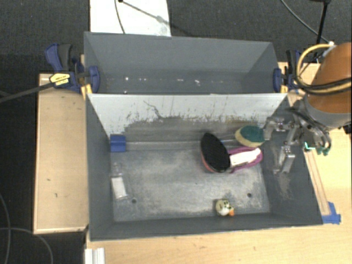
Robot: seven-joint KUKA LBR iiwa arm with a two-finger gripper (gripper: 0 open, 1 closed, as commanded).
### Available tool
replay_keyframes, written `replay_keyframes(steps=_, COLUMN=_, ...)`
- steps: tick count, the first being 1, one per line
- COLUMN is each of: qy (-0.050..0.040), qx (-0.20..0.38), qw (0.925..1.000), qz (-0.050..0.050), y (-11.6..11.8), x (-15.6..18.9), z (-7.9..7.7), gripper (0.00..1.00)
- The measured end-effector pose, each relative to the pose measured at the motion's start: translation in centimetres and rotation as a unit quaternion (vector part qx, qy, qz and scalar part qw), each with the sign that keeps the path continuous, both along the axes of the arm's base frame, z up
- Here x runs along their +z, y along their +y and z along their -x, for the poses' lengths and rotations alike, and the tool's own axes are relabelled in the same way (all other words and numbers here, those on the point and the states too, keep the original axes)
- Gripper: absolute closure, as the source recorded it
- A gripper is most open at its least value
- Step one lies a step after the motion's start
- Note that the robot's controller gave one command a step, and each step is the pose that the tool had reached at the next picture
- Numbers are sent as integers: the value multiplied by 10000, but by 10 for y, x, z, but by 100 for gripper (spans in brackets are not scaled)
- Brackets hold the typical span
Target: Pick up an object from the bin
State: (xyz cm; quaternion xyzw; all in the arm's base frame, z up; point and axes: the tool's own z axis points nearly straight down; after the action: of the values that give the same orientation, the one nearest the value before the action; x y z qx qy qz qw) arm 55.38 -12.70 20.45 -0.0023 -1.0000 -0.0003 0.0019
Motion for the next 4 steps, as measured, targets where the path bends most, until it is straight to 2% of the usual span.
replay_keyframes(steps=1, qy=-42, qx=731, qw=9973, qz=-2, y=46, x=-134, z=-40, gripper=0)
replay_keyframes(steps=2, qy=-40, qx=890, qw=9960, qz=-22, y=144, x=-102, z=-25, gripper=0)
replay_keyframes(steps=3, qy=-29, qx=24, qw=10000, qz=1, y=148, x=-102, z=-23, gripper=0)
replay_keyframes(steps=4, qy=-7, qx=-1394, qw=9902, qz=3, y=157, x=-135, z=-29, gripper=0)
